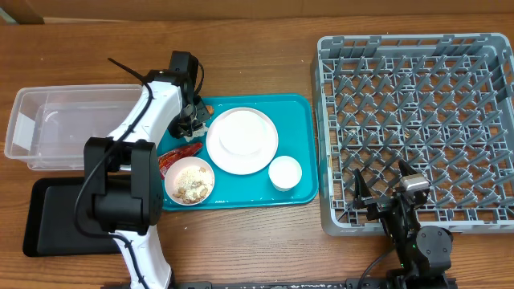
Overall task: Sort waste into correct bins and load items into the dishwasher
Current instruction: 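Reach the left gripper to the white tissue and grasp it, then carry the tissue with the left gripper and drop it in the clear bin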
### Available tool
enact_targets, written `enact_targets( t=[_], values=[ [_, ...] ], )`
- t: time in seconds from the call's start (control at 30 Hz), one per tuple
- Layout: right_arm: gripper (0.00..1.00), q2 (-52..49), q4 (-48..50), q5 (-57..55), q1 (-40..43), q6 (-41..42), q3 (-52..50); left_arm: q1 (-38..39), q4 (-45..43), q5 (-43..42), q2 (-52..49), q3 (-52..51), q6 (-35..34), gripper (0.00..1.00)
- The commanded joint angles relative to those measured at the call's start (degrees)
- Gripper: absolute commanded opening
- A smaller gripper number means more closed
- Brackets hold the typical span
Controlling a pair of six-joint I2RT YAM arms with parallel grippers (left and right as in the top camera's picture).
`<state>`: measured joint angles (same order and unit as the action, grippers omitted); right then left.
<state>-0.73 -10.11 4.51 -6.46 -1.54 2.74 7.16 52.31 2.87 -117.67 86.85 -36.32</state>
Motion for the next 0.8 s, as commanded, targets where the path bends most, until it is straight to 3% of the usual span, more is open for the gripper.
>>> enact_targets(
  t=[0.0, 0.4, 0.67, 0.77],
  values=[
    [1.00, 0.55, 0.31, 0.22, -0.33, -0.20, 0.09, 0.48, 1.07, -2.08, -0.15, 2.91, -0.52, 0.04],
    [1.00, 0.55, 0.31, 0.22, -0.33, -0.20, 0.09, 0.20, 13.33, -6.10, 8.61, 18.73, 1.62, 0.04],
    [1.00, 0.55, 0.33, 0.22, -0.33, -0.20, 0.09, -5.60, 21.20, 10.40, 16.22, 20.09, 1.55, 0.04],
    [1.00, 0.55, 0.33, 0.22, -0.33, -0.20, 0.09, -10.16, 23.87, 11.69, 16.35, 19.98, 1.36, 0.04]
  ],
)
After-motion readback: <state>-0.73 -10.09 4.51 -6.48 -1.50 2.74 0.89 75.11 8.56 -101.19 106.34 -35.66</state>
